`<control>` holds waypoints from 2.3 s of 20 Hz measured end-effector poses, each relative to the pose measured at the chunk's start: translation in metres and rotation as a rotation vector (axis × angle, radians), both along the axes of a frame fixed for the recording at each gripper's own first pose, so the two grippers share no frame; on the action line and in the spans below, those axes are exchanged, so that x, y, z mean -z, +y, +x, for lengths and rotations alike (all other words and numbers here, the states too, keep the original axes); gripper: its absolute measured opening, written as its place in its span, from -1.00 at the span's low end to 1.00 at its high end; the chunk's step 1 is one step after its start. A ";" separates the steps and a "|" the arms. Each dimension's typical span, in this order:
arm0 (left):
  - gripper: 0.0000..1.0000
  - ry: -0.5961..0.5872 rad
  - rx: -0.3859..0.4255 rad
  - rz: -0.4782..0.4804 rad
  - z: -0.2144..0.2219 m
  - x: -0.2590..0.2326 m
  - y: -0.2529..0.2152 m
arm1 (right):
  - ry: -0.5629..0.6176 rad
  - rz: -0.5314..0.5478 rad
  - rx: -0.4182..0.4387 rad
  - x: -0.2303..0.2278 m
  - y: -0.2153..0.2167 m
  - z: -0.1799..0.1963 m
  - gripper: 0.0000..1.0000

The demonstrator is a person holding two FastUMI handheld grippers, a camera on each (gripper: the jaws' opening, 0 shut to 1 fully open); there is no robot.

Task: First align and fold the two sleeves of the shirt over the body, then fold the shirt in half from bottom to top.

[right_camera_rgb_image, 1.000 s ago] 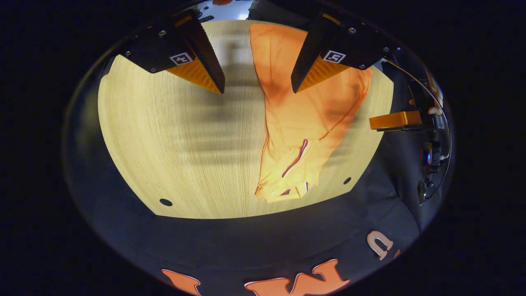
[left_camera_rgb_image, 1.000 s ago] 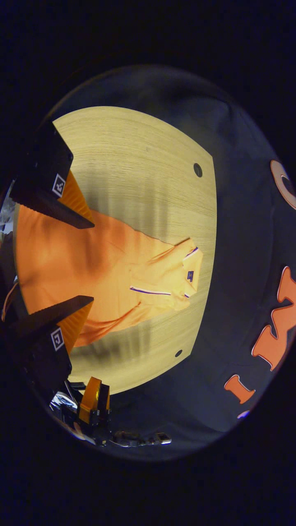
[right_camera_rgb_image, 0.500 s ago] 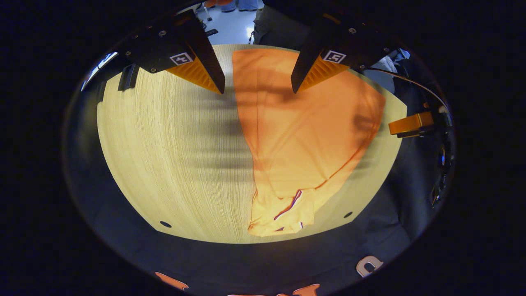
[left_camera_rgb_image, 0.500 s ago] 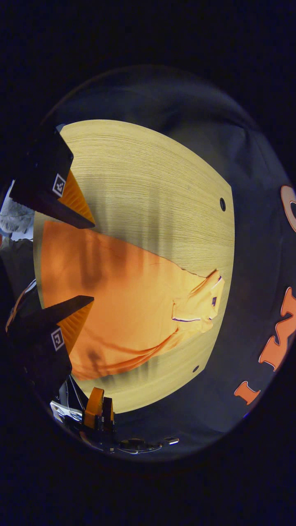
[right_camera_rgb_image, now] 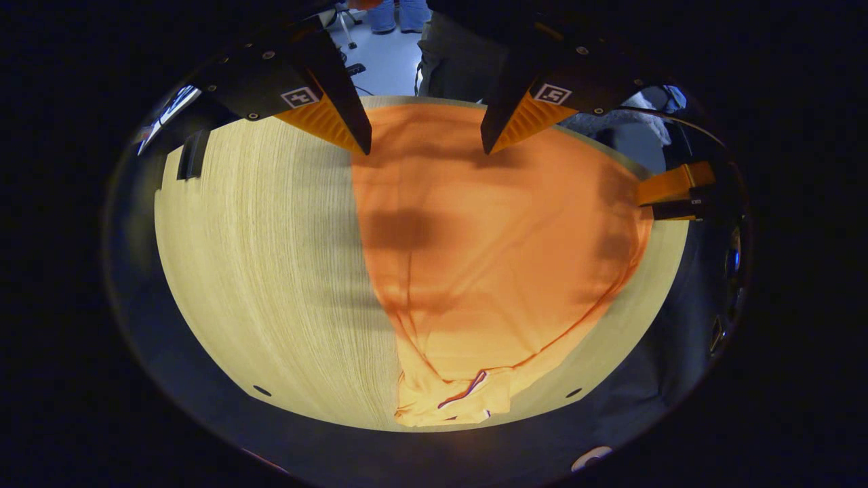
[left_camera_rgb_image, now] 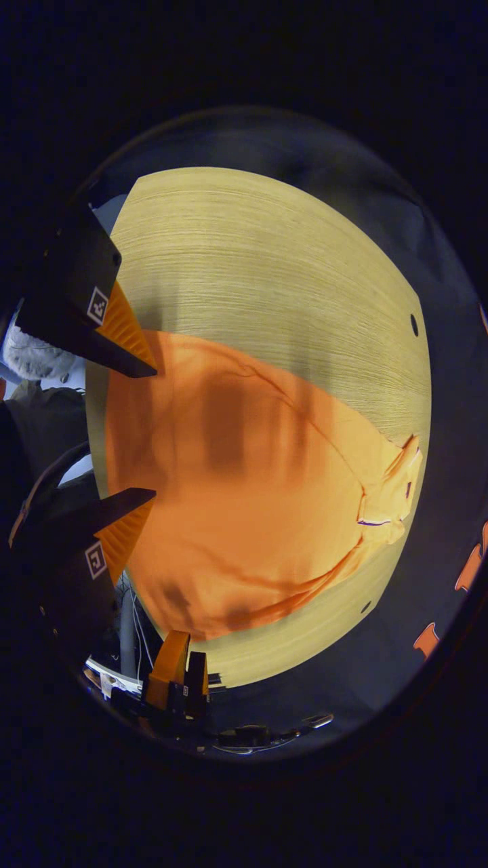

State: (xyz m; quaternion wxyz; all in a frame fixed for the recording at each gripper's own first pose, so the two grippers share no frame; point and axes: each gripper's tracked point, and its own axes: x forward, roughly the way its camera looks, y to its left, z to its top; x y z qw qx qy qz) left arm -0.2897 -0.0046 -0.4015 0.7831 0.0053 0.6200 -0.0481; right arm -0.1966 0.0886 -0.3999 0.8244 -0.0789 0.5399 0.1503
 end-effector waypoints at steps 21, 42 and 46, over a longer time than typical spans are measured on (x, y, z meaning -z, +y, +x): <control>0.96 0.039 0.034 0.175 -0.005 0.020 0.002 | 0.130 -0.119 -0.022 0.033 -0.003 -0.004 0.86; -0.99 -0.139 -0.030 -0.018 0.024 -0.008 -0.032 | 0.004 0.190 0.025 -0.023 0.012 0.025 -1.00; -0.99 -0.204 -0.046 -0.045 0.050 -0.035 -0.033 | -0.041 0.219 0.008 -0.049 0.020 0.042 -1.00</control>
